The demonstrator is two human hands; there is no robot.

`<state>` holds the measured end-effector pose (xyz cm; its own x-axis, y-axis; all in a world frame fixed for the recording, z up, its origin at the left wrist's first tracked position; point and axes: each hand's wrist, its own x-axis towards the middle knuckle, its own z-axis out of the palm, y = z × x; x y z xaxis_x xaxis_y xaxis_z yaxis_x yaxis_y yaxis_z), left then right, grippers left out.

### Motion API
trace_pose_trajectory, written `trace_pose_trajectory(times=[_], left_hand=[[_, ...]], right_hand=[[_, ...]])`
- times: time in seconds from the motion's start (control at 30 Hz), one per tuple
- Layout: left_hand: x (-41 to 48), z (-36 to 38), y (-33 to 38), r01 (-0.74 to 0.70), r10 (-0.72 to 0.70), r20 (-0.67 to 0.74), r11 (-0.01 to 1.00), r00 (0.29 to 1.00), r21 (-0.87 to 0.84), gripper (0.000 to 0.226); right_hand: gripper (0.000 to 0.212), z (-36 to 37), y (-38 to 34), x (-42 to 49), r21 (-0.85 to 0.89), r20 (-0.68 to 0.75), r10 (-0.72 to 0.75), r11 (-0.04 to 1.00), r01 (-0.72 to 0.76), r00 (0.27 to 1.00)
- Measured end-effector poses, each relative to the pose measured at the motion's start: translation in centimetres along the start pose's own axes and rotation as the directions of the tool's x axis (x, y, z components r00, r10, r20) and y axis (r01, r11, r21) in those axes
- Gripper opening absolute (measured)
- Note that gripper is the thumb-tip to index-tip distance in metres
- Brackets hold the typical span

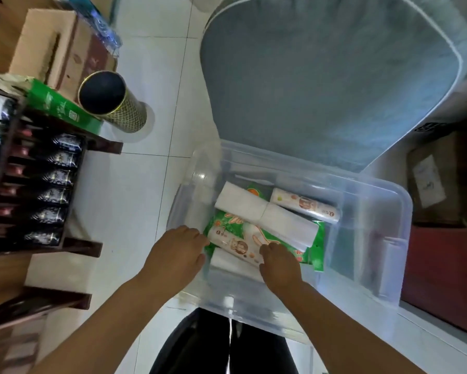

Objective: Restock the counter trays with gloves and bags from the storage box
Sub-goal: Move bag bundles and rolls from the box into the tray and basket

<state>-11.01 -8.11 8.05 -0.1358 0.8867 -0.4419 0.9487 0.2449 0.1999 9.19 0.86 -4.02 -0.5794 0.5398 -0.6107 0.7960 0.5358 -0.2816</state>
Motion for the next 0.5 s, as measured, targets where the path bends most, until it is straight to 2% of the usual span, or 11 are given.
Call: trace_pose_trajectory(times=[0.1,0.27,0.43,0.5], left_hand=[[1.7,2.1,-0.2,0.026,-0.026,0.009,0.999,1.0,-0.029,0.02],[3.5,4.5,-0.2,-0.004,0.002,0.043,1.0,0.999,0.024,0.024],[4.9,6.0,0.4,0.013,-0.016,0.144,1.0,0.989,0.024,0.026],[5.4,6.1,1.0,0.014,-0.013,0.153,1.0,0.988,-0.004,0.038]], right_hand=[[0.039,2.1,0.1,2.5,-0.024,0.008,0.021,0.999,-0.021,1.0],[0.052,4.8,1.8,4.1,0.027,0.078,0.032,0.999,-0.034,0.996],[0.058,4.6,3.6,3.4,0.104,0.067,-0.098,0.99,0.091,0.993],[0.055,3.6,4.0,2.7,0.158,0.001,-0.161,0.974,0.159,0.987]])
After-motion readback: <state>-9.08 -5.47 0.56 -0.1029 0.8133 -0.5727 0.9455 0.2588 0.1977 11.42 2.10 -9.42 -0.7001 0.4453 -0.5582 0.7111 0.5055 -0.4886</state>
